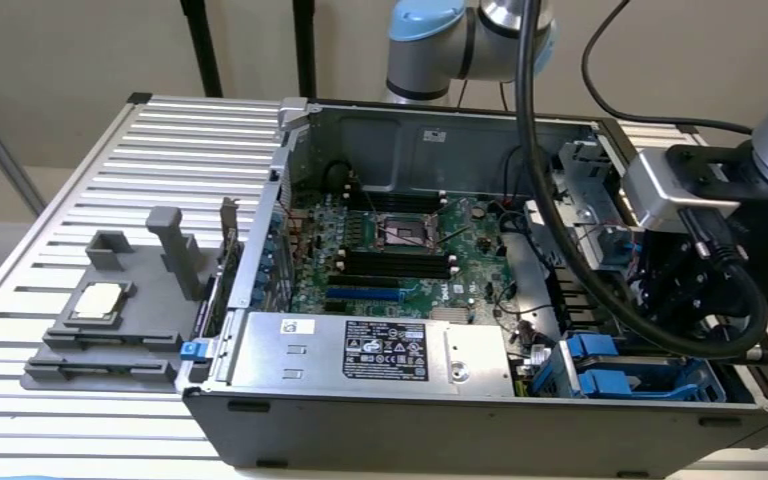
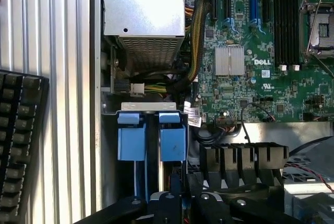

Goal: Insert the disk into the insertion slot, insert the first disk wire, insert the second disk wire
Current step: 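Insert the second disk wire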

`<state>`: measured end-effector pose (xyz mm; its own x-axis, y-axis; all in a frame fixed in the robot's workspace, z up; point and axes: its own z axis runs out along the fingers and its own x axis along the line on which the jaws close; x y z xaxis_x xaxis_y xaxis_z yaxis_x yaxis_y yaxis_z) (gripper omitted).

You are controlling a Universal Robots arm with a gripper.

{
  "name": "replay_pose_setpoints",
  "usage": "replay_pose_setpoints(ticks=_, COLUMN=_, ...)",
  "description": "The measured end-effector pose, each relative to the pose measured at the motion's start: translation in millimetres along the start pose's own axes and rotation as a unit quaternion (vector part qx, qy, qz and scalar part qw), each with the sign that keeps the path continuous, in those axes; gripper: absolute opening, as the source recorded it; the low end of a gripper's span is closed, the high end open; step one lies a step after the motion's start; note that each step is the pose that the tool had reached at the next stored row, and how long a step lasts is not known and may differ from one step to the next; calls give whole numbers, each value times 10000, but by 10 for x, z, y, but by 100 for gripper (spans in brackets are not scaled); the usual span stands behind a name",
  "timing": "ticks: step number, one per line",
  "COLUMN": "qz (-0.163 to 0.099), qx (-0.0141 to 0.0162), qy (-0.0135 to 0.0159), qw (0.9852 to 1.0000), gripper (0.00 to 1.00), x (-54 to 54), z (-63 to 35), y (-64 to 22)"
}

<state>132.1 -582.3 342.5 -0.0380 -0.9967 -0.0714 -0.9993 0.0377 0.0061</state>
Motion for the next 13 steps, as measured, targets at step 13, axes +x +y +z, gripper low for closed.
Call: replay_pose_setpoints(ticks=13, qz=-83, qx=20, qy=1, qw=10000, gripper=16, x=8, z=54, y=13)
